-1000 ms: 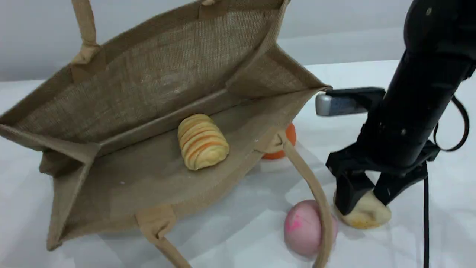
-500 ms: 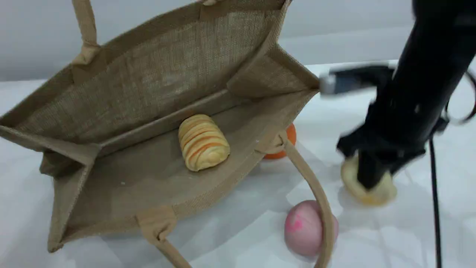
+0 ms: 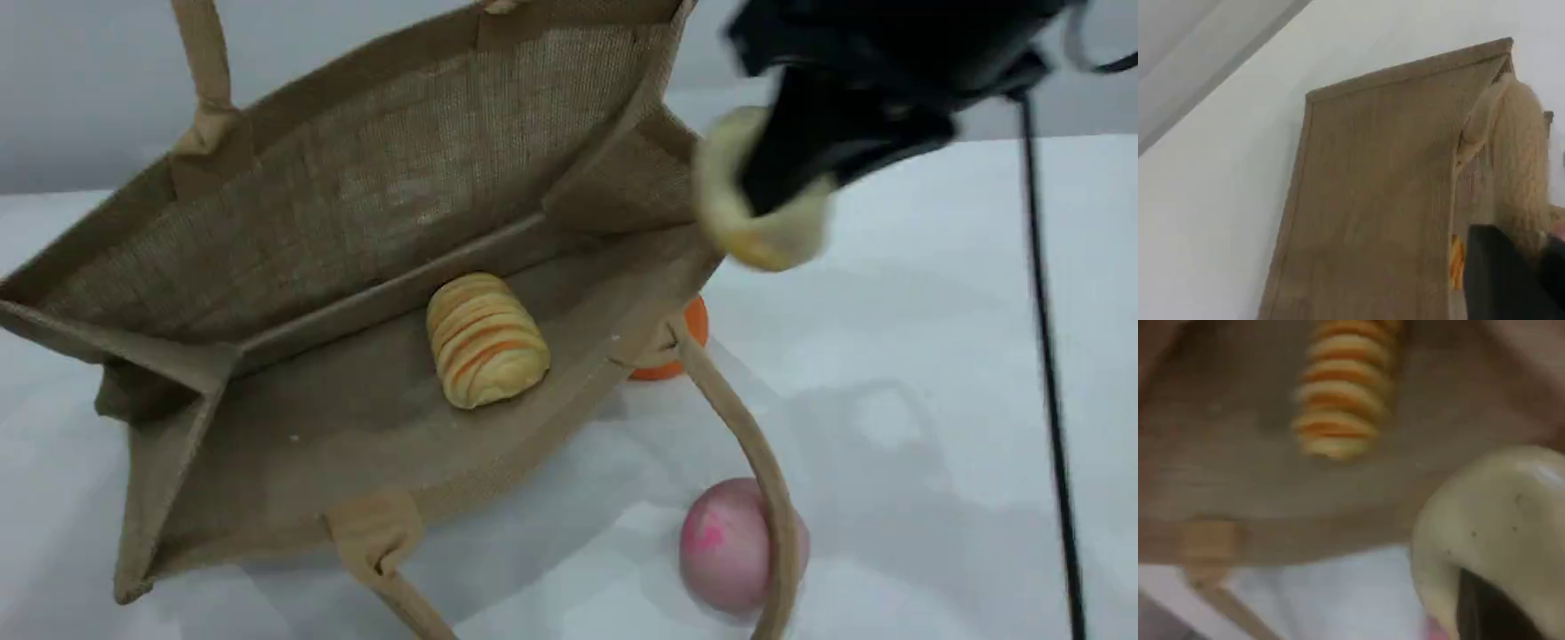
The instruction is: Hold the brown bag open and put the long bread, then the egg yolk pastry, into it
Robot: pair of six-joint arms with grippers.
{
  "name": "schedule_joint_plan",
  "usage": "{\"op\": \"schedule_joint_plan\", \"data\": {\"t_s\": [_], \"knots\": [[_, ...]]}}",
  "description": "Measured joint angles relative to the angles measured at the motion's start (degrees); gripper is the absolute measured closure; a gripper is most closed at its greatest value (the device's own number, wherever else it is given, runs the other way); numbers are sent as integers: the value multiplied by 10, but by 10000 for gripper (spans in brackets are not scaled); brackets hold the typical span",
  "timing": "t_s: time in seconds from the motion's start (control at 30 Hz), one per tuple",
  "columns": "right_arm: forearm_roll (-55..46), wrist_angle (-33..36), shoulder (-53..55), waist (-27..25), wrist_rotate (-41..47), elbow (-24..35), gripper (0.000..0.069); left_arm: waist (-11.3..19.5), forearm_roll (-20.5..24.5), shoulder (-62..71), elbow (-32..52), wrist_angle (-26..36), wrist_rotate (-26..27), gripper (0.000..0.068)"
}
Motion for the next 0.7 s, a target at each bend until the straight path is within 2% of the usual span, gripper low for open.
{"op": "schedule_joint_plan", "data": {"t_s": [0.17,0.3,0.43,0.57,0.7], "knots": [[95,-75,20,68,-29,0,615,0,0,0,0,2,0,596],[130,-139,52,99,-36,-1,617,0,0,0,0,2,0,596],[152,-196,85,116,-47,-5,618,0,-2,0,0,2,0,596],[156,-239,125,117,-53,-35,622,0,-2,0,0,2,0,596],[152,-228,167,117,-66,-82,622,0,-4,0,0,2,0,596]]}}
